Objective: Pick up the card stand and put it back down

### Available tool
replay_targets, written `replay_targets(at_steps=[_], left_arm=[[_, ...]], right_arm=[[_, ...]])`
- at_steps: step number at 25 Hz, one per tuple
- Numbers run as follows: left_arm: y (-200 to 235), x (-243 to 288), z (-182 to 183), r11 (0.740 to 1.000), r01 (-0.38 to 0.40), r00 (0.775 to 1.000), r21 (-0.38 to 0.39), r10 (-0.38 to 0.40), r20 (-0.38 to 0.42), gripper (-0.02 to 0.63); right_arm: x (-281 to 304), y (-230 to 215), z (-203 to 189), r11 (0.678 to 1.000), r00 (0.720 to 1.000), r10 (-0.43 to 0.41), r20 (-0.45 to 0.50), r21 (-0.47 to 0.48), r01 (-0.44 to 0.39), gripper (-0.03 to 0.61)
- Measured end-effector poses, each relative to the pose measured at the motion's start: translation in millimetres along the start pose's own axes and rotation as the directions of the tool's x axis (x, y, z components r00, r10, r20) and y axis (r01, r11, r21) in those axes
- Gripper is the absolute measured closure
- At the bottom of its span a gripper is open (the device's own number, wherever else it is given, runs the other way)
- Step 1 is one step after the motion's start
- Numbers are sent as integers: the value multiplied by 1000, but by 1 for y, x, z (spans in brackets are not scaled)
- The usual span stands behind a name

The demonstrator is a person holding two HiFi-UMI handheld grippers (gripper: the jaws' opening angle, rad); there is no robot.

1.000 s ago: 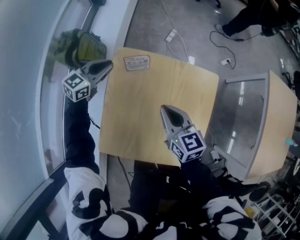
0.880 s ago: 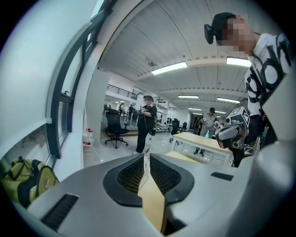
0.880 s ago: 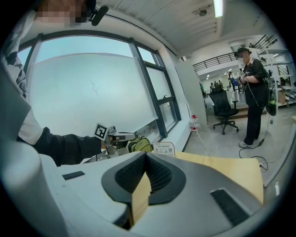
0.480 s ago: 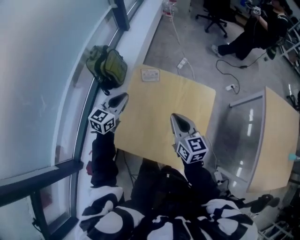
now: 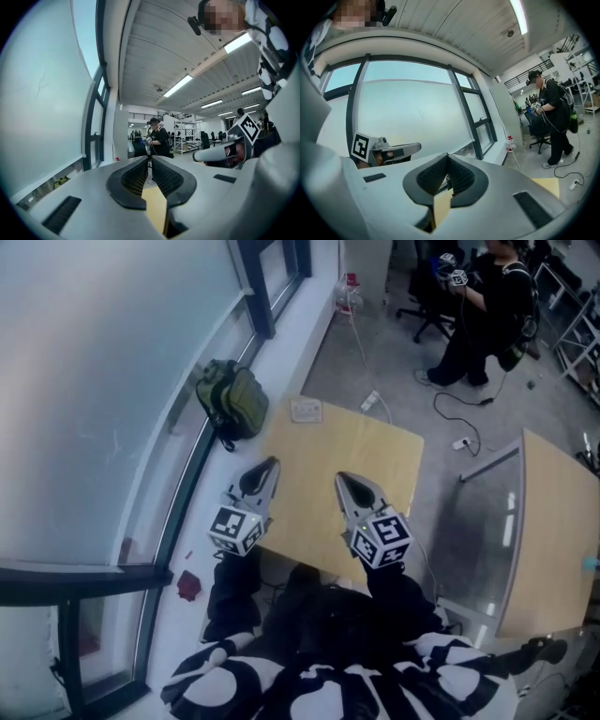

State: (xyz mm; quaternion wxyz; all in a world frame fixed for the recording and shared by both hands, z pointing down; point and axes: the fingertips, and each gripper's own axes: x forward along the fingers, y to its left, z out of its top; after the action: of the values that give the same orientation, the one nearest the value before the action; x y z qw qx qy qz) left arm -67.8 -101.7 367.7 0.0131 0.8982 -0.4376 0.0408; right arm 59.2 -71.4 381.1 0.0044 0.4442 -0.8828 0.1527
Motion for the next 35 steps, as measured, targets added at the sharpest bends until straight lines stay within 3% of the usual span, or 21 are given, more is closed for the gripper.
replay_targets(at_steps=[4, 10, 14, 18, 22, 29, 35], left_arm=[[-35, -9, 13, 998, -60, 997, 27, 59, 46, 584], [-43, -28, 20, 981, -182, 978, -69, 188, 92, 584], [-42, -34, 21, 966, -248, 964, -77, 254, 81, 611], [-54, -34, 17, 967, -238, 967, -91, 244, 69, 611], [-61, -34, 24, 968, -243, 966, -54, 247, 76, 611], [-62, -36, 22, 967, -254, 964, -25, 256, 68, 611], [-76, -28, 11, 981, -189, 980, -33, 191, 47, 611]], right_arm=[[-13, 8, -1, 1000, 1000, 3, 13, 3, -3, 566], [-33, 10, 4, 999, 999, -24, 31, -44, 26, 566], [-41, 12, 7, 997, 998, -41, 44, -61, 43, 566], [-45, 18, 8, 990, 998, -56, 30, -132, 59, 568], [-45, 25, 11, 970, 995, -91, 28, -224, 95, 568], [-41, 33, 11, 973, 997, -79, 21, -215, 81, 568], [-48, 30, 6, 974, 996, -92, 19, -208, 93, 568]])
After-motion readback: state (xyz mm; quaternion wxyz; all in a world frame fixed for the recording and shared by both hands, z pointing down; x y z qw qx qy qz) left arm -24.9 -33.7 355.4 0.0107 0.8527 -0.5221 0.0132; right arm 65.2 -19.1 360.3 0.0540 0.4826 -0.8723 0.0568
